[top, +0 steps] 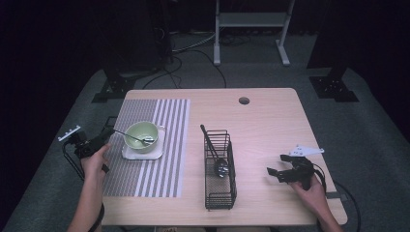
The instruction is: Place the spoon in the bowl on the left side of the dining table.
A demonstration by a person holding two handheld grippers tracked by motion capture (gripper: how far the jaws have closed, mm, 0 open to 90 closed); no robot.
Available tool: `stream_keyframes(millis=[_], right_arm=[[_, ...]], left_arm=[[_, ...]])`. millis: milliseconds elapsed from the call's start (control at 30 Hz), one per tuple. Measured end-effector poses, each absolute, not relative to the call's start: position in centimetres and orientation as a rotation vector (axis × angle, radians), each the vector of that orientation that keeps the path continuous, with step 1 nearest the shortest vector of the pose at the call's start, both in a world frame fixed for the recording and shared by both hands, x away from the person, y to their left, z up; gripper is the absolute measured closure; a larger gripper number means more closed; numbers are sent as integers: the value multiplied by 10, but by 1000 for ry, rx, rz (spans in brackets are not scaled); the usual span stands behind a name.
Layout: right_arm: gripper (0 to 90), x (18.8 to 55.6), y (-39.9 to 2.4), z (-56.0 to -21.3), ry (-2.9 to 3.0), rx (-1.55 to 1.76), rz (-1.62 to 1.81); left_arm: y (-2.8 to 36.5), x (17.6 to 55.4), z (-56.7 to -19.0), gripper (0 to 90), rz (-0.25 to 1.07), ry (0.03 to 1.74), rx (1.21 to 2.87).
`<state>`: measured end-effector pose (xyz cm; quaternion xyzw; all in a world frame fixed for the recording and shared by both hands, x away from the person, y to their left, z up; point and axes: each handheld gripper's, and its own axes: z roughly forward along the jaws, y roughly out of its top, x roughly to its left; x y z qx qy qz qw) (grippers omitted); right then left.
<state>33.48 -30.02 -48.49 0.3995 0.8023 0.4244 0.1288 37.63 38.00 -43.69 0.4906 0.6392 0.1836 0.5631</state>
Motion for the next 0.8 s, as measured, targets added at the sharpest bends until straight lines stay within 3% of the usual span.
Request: stream_keyframes(millis=[800], right_arm=[[130,335,-299,-485,2335,1162,1216]], left_arm=[[380,341,-449,617,426,1458,1251]])
